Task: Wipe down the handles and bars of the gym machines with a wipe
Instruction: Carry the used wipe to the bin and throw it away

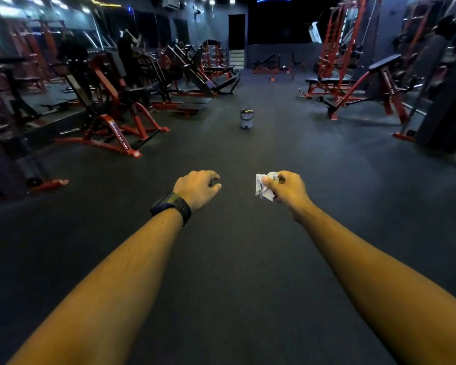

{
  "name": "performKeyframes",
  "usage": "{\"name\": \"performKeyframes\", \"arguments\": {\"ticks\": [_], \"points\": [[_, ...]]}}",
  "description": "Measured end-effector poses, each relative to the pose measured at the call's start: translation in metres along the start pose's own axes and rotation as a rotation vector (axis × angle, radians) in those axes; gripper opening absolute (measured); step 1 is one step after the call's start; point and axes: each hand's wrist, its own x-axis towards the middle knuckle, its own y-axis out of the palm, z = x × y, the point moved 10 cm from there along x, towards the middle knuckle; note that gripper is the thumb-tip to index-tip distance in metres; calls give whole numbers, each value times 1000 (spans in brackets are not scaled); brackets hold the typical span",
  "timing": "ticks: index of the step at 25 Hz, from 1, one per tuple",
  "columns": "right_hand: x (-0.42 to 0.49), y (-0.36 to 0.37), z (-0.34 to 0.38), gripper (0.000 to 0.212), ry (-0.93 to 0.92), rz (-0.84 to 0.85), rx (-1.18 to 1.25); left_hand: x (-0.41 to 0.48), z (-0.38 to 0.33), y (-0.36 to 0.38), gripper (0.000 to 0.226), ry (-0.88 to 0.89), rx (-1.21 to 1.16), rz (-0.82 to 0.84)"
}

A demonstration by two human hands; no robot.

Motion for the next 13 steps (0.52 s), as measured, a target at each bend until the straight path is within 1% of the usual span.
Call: {"name": "performKeyframes", "arguments": {"ticks": [3,6,8,10,13], "points": [[121,15,-14,24,0,-33,9,121,6,11,37,47,48,4],[263,37,-40,23,-9,-25,30,264,26,39,38,44,62,16],[356,47,-49,28,11,-9,17,357,37,49,38,27,66,43],[443,53,-48,31,22,-5,1,442,44,46,38,19,66,44],[567,72,-41,25,19,-2,3,564,62,36,39,19,43,17]]}}
